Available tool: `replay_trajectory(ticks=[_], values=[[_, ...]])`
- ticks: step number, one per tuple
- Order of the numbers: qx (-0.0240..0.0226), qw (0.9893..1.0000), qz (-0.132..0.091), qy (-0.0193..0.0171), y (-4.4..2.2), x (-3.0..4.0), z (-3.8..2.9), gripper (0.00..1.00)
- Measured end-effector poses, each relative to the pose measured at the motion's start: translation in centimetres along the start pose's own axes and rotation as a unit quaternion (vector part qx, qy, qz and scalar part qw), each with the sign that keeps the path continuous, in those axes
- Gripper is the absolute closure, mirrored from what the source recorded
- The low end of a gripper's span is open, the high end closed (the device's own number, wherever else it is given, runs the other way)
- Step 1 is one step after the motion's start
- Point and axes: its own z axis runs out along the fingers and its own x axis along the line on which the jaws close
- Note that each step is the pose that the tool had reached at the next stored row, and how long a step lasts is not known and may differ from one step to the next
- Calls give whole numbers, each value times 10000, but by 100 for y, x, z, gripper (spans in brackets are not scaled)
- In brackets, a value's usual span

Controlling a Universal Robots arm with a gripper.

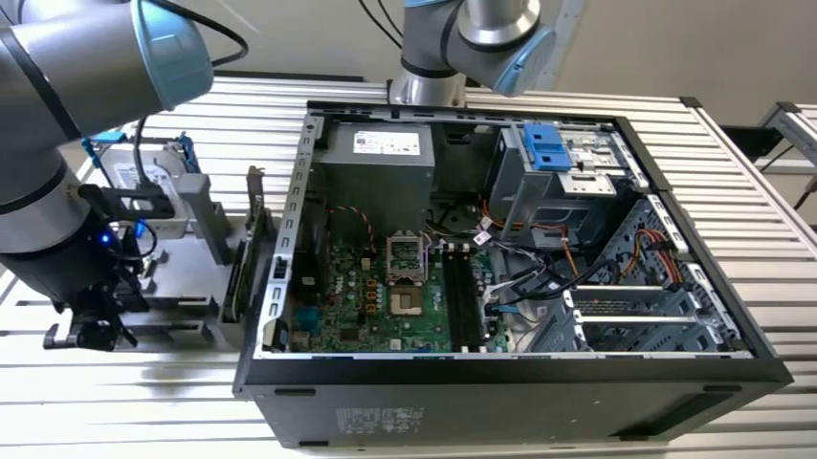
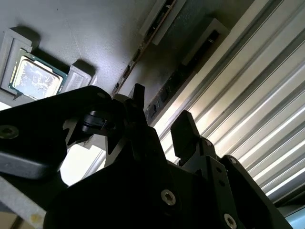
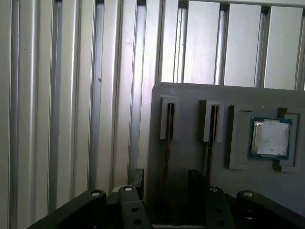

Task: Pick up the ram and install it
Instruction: 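Pick up the ram and move it above insertion slot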

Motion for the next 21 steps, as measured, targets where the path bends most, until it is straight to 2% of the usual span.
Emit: replay_trajectory(ticks=[8,9,21], values=[[0,10000,-33,0,0,-6,25,0],[0,10000,-33,0,0,-6,25,100],[0,10000,-41,0,0,-6,24,100]])
